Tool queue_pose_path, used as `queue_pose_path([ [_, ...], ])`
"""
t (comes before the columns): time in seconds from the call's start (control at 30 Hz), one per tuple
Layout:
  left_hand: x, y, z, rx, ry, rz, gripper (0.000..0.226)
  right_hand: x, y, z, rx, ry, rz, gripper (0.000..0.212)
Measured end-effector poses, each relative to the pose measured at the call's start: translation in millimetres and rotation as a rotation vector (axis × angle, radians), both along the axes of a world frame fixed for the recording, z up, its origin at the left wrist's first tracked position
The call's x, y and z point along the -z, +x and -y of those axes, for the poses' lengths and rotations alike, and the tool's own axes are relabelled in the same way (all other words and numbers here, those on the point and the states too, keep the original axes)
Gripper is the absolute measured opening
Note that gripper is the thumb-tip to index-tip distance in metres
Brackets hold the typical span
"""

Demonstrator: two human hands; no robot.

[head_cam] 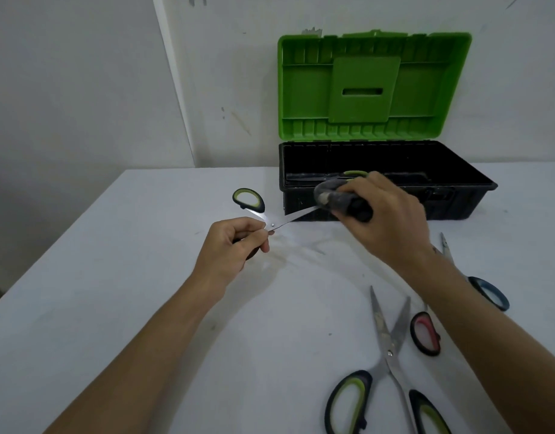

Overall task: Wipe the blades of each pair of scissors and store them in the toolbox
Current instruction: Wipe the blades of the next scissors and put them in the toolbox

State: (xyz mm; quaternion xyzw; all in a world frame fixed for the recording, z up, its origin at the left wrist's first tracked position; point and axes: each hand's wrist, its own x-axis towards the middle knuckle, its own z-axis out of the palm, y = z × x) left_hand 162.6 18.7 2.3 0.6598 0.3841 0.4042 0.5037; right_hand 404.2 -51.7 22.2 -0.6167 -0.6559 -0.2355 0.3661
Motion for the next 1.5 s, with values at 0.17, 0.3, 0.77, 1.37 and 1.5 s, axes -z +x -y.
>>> queue_pose_path([
  [0.17,-0.1,3.2,-1.7,-0.039,0.069,-0.024,0.015,-11.0,-4.3,12.2,-0.064,0.026,-0.094,0.024],
  [0.3,1.3,9.4,5.3,-0.018,0.147,-0.094,0.013,0.2,-38.9,7.9,-0.069,-0.149,-0.002,0.023],
  [0.77,-2.0,7.6,8.1,-0.059,0.168,-0.036,0.014,0.0,-29.8,11.3,-0.118,-0.076,-0.042,0.023],
  [1.37,11.8,11.3,9.4,-0.113,0.327,-0.564,0.050,16.7,3.7,18.8,-0.164,-0.140,-0.454,0.019],
  [1.5,9.7,14.7,11.2,-0.216,0.372,-0.666,0.061,21.2,5.2,20.4,-0.139,-0.150,-0.457,0.020],
])
